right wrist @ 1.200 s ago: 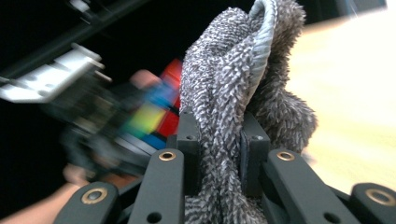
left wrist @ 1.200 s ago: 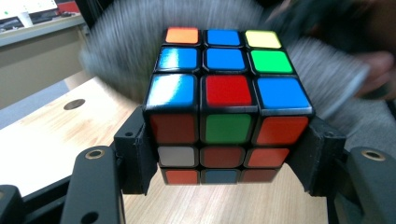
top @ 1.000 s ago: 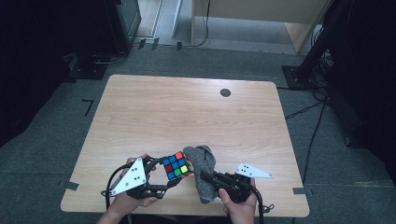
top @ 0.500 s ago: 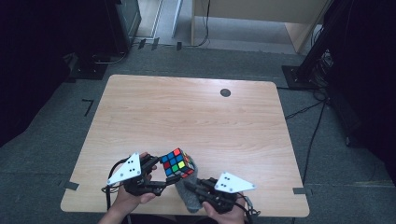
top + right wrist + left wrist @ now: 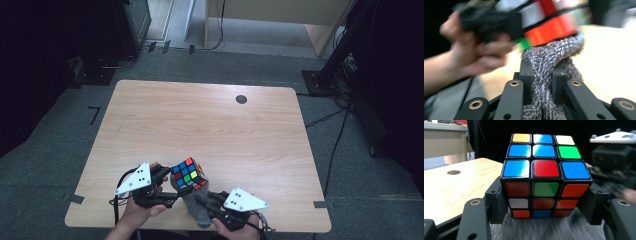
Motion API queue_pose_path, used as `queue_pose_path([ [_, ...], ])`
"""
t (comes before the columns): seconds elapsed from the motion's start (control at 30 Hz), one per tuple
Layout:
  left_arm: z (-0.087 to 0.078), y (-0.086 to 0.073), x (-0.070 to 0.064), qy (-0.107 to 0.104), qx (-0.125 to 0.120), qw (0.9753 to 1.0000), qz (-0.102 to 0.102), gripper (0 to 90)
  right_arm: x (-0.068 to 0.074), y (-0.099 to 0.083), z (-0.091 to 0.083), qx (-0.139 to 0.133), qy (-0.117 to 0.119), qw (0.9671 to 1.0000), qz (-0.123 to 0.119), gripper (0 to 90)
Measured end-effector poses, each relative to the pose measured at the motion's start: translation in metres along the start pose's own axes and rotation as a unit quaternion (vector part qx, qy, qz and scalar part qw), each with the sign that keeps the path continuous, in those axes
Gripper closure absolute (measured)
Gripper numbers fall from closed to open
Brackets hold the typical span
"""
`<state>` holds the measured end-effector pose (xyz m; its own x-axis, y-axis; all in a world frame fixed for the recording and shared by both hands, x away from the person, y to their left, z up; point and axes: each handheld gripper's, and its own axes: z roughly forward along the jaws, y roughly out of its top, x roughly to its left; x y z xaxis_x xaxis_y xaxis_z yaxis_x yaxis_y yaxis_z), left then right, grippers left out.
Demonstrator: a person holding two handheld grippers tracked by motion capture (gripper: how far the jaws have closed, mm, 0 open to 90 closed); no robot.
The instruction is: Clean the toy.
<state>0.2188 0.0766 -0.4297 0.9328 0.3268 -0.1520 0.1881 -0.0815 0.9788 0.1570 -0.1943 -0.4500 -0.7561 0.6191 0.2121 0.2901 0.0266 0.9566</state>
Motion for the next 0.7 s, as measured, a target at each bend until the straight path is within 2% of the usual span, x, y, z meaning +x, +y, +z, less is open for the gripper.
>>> queue_pose_path([
  [0.07, 0.001, 0.000, 0.000, -0.002, 0.001, 1.0000, -0.001, 34.2, -0.007, 0.001, -0.006, -0.019, -0.011, 0.9996, 0.019, 76.7],
  [0.1, 0.002, 0.000, -0.001, -0.003, 0.002, 1.0000, -0.001, 34.2, -0.006, 0.000, -0.005, -0.016, -0.007, 0.9997, 0.015, 76.6],
  [0.2, 0.005, -0.001, -0.002, -0.008, 0.006, 0.9999, 0.001, 34.2, 0.008, -0.005, 0.007, 0.010, 0.010, 0.9998, -0.015, 76.5],
  [0.27, 0.005, -0.001, -0.003, -0.007, 0.009, 0.9999, 0.001, 34.2, 0.021, -0.009, 0.017, 0.037, 0.028, 0.9978, -0.047, 76.5],
  [0.33, 0.004, -0.001, -0.003, -0.005, 0.009, 0.9999, 0.000, 34.2, 0.026, -0.009, 0.019, 0.039, 0.033, 0.9968, -0.062, 76.5],
  [0.4, 0.001, 0.000, -0.001, -0.004, 0.001, 1.0000, -0.004, 34.2, 0.021, -0.004, 0.013, 0.029, 0.021, 0.9977, -0.057, 76.7],
  [0.47, 0.000, 0.001, 0.000, -0.004, -0.001, 1.0000, -0.005, 34.2, 0.010, 0.000, 0.002, 0.001, -0.014, 0.9993, -0.035, 76.8],
  [0.53, 0.000, 0.001, 0.000, -0.005, 0.001, 1.0000, -0.005, 34.2, 0.001, 0.002, -0.005, -0.023, -0.034, 0.9991, -0.014, 76.8],
  [0.6, 0.003, 0.000, -0.001, -0.009, 0.004, 0.9999, -0.006, 34.2, 0.003, 0.000, -0.004, -0.017, -0.025, 0.9994, -0.017, 76.6],
  [0.7, 0.005, -0.001, -0.003, -0.012, 0.008, 0.9999, -0.005, 34.2, 0.019, -0.007, 0.011, 0.013, 0.002, 0.9990, -0.044, 76.1],
])
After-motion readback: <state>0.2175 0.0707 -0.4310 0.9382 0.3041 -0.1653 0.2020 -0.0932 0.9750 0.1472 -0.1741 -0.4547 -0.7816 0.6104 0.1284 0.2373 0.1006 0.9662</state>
